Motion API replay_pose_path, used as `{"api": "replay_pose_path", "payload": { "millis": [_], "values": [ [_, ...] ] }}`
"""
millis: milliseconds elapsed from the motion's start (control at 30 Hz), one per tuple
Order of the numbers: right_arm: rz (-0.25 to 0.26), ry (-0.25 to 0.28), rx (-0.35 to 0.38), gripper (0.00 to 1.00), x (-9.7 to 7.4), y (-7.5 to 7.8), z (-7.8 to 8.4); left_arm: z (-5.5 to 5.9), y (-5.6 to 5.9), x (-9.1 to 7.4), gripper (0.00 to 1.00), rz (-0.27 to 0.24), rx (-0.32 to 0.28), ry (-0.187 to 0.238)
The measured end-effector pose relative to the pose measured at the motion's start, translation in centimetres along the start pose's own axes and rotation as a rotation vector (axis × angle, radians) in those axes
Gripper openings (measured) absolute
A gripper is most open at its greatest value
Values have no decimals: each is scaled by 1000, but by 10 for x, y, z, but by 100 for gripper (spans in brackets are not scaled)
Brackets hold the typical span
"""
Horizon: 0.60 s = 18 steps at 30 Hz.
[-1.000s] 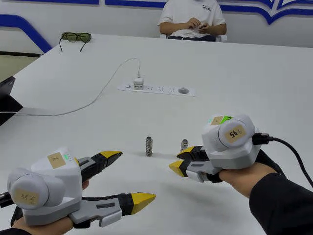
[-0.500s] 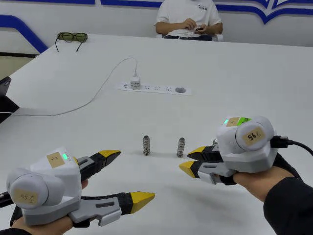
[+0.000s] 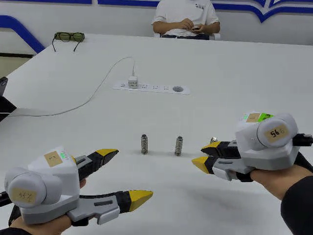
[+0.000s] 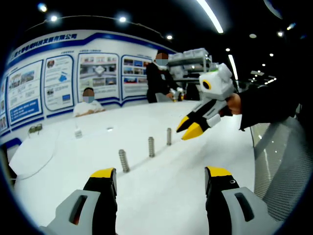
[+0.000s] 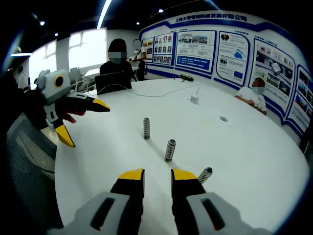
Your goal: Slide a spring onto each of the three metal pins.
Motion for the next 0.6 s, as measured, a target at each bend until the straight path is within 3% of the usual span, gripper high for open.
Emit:
{"api": "replay_pose_path", "payload": {
  "millis": [600],
  "values": [
    [54, 22, 26, 27, -30, 17, 18, 0, -1, 1, 76, -3, -2, -6]
  ]
}}
Point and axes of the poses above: the centre of the closed fingertips' face, and the gripper's own axes: x roughly forward along the fingers, y roughly to its right, z roughly out of its underside, the point moved 4 cm from there along -x, roughly backward along the fingers, and after that the axes turned 8 degrees about -x, right-handed, at the moved point
